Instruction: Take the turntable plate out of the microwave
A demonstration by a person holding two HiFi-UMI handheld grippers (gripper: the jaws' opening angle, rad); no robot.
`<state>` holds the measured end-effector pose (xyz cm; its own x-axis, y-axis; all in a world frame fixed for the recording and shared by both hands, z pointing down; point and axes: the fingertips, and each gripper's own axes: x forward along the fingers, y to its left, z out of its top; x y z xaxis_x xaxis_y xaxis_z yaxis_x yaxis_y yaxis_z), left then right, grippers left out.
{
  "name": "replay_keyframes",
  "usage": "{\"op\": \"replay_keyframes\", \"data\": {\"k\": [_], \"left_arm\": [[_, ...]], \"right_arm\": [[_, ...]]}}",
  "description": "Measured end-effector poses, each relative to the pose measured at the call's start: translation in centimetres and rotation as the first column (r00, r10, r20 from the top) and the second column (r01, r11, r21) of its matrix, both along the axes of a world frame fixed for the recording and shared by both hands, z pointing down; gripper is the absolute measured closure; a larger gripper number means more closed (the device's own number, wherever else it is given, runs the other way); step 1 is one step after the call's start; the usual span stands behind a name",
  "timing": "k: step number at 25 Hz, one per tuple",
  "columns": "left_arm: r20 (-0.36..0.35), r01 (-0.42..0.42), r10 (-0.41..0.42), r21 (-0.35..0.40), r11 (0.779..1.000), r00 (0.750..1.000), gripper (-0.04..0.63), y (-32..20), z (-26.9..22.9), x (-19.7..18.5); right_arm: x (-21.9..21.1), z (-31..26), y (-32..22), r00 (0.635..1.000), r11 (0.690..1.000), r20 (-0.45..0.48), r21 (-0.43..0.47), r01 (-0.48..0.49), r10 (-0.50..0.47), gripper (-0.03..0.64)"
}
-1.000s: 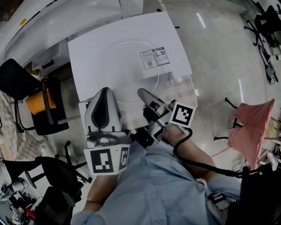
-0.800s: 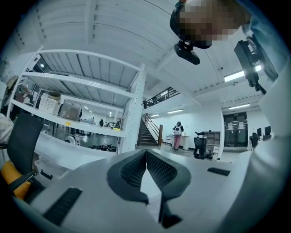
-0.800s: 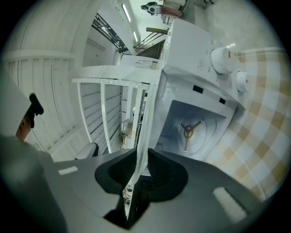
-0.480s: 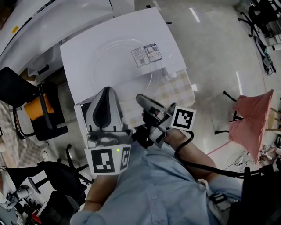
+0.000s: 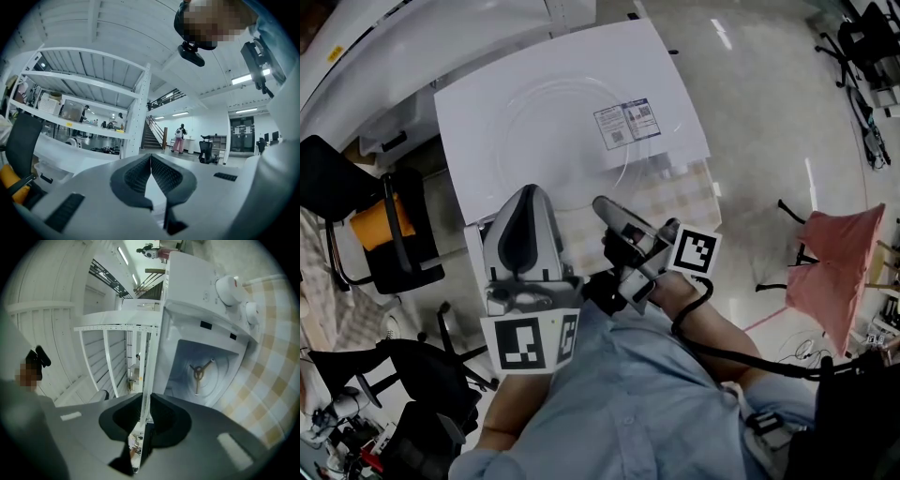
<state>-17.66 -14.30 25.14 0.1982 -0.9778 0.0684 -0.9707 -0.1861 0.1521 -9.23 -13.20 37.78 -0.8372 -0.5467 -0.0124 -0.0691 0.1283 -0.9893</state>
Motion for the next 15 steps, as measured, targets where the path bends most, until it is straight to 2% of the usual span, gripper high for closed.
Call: {"op": "replay_keyframes", "data": {"k": [15], "left_arm": [[-0.005, 0.041, -0.041, -0.006, 0.999, 0.999, 0.588, -1.0, 0.1, -1.7]], "right_arm": [[-1.6, -0.5, -2.7, 1.000, 0.999, -0.003, 0.031, 0.009, -0.009, 0.557]]}}
